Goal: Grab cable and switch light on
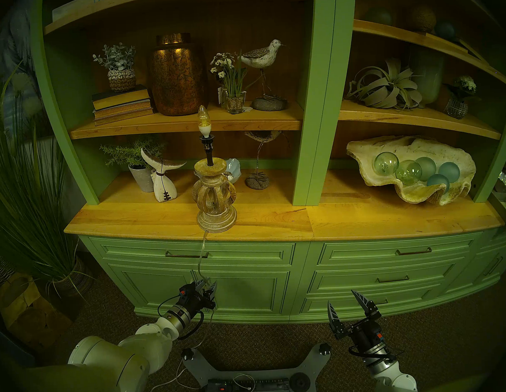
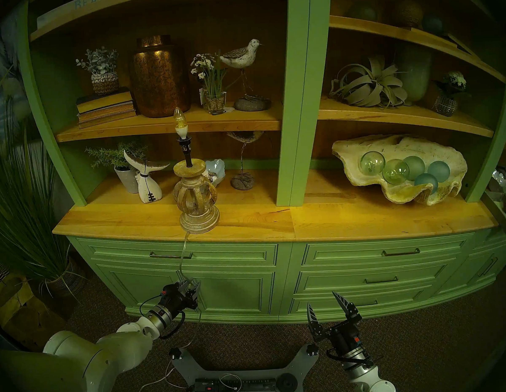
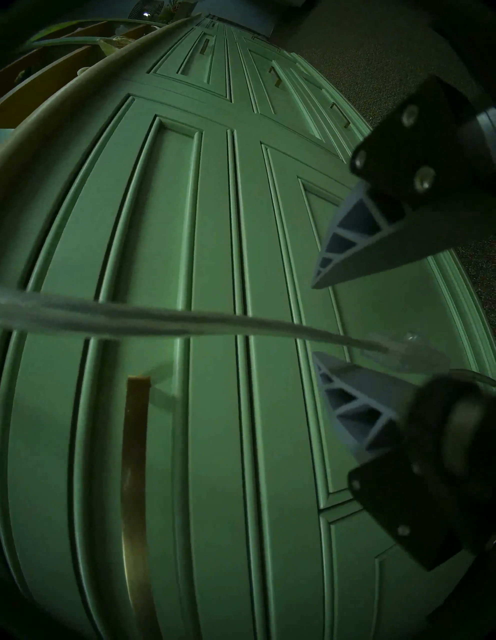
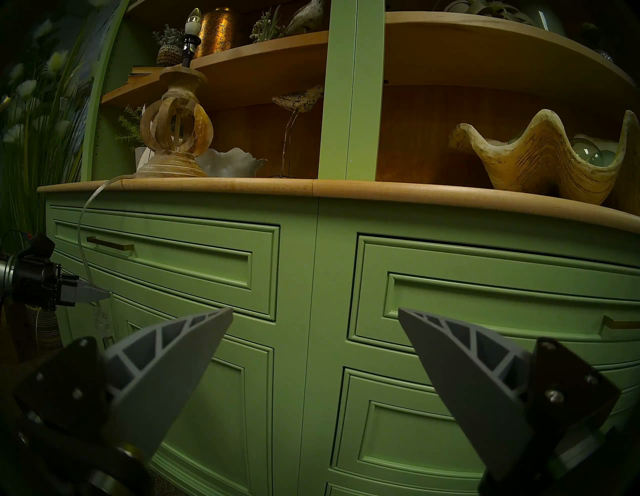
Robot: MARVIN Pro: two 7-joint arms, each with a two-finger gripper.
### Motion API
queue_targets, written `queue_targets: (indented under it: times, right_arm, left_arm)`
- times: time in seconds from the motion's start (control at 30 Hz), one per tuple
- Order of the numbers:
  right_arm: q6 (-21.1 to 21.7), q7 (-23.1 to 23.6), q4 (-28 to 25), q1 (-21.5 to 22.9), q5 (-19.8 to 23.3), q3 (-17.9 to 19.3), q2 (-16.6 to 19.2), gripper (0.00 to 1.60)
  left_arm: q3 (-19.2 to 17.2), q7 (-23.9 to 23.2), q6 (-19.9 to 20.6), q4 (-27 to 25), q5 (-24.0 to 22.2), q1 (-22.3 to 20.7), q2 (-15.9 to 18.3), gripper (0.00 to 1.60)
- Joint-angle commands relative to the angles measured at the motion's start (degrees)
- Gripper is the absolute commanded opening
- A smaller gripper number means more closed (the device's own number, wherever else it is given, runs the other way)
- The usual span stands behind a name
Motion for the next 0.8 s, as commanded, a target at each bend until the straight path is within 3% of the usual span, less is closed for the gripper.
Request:
queue_targets:
  times: [0.0,0.17,0.4,0.53,0.77]
  right_arm:
    - [-0.35,0.21,-1.11,0.38,0.04,-0.15,0.16,1.6]
    - [-0.36,0.21,-1.11,0.38,0.04,-0.15,0.16,1.6]
    - [-0.35,0.24,-1.22,0.32,0.05,-0.16,0.15,1.6]
    - [-0.33,0.25,-1.31,0.28,0.06,-0.17,0.15,1.6]
    - [-0.3,0.25,-1.4,0.23,0.07,-0.18,0.14,1.6]
  left_arm:
    - [0.47,0.84,-0.45,-0.36,0.69,-1.54,0.24,0.0]
    - [1.07,1.87,-0.93,-0.45,1.65,-1.36,0.33,0.0]
    - [1.23,2.11,-4.6,-1.26,2.07,0.09,0.14,0.0]
    - [0.28,0.22,-7.6,-2.18,1.15,1.34,0.32,0.0]
    - [-1.68,-3.61,-8.65,-1.92,-0.72,2.73,0.64,0.0]
